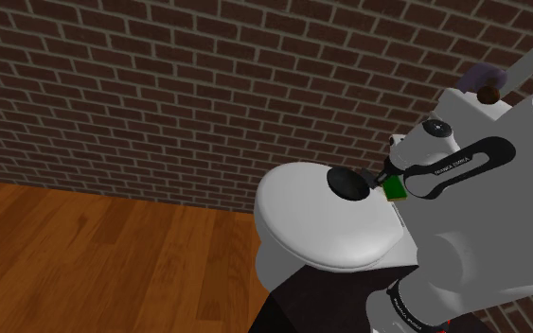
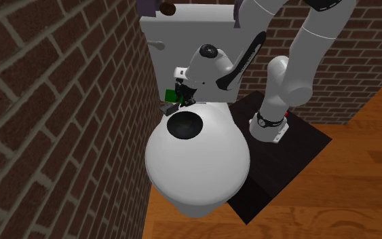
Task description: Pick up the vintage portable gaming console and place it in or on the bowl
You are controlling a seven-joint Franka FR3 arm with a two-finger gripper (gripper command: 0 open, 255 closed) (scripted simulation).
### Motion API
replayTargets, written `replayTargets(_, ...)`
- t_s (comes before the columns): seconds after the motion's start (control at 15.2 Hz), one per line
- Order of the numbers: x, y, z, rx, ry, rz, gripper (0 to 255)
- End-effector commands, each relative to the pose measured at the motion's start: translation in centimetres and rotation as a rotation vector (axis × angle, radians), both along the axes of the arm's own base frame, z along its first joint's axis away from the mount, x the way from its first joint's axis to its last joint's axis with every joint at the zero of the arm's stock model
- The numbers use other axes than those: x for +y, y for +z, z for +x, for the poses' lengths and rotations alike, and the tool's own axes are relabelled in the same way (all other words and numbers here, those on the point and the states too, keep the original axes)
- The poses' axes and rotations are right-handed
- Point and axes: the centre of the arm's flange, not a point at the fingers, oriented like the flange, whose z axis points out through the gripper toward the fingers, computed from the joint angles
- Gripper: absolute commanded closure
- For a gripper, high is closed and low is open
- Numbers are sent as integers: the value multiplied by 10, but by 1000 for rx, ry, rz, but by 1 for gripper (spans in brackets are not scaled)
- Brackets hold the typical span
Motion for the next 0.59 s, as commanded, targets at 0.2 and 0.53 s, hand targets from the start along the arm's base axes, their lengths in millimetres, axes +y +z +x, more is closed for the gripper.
replayTargets(0.2,0,0,0,0,0,0,255)
replayTargets(0.53,0,5,0,0,0,0,255)
